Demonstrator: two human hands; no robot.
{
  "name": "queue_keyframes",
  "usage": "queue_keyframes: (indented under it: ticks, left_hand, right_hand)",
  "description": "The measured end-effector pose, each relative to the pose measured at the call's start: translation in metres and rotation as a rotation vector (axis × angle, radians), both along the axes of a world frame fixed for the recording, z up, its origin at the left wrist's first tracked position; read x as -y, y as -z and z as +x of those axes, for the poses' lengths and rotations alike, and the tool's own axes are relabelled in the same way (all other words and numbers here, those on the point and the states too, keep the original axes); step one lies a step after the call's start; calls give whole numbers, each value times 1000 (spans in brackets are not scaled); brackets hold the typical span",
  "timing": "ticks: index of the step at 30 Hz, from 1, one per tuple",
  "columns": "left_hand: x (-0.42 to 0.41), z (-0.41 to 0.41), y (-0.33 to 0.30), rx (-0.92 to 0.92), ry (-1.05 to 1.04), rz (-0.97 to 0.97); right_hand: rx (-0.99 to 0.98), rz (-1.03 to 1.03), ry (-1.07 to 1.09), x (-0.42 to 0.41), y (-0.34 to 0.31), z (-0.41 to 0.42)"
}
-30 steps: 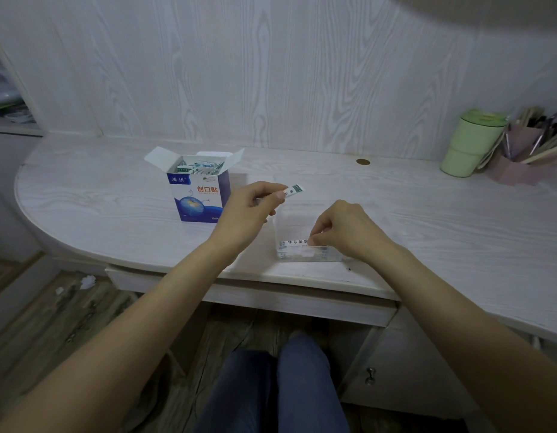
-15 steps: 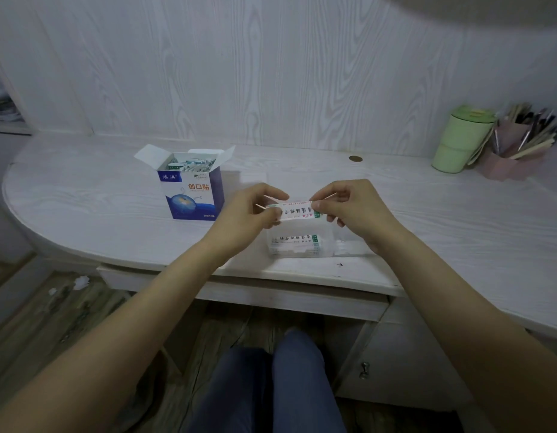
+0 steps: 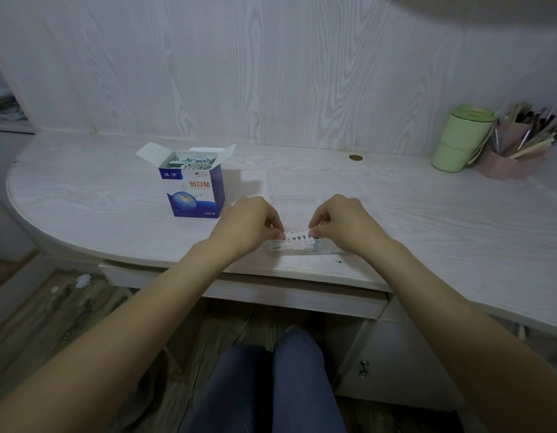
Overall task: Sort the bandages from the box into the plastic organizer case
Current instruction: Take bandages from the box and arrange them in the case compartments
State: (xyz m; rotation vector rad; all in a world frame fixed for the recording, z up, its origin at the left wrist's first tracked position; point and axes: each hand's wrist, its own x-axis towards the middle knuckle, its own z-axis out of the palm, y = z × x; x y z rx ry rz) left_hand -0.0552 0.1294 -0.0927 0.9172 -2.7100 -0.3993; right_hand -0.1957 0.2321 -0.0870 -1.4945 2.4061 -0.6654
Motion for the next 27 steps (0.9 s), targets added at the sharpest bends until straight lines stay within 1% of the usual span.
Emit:
queue_keyframes:
  ticks: [3,7,11,15,19,24,25,27]
  left_hand:
    - [0,-4,-4,83,-12,-44]
    - [-1,-7,-7,126,-23,-66]
    - [1,-8,-6,129,-23,-52]
    - [2,-4,-8,71,-1,-30]
    - [9,13,-17,-90,-16,-59]
    - [37,47,-37,-296,-167,-136]
    - [45,55,-41,-309,-187,-164]
    - [65,69,-49,-252,-187,-180]
  right_hand:
    - [-64,42,-11,3,0,1]
    - [-140,93,-1,4,0,3]
    - [-206,176,21,6,-3,4]
    - [-185,204,42,4,-8,5]
    - [-139,52,53,2,-21,12]
    - [-80,-181,-69,26,-39,34]
    - [-70,-241,-105,35,-42,40]
    - [-87,-322,-156,52,-47,47]
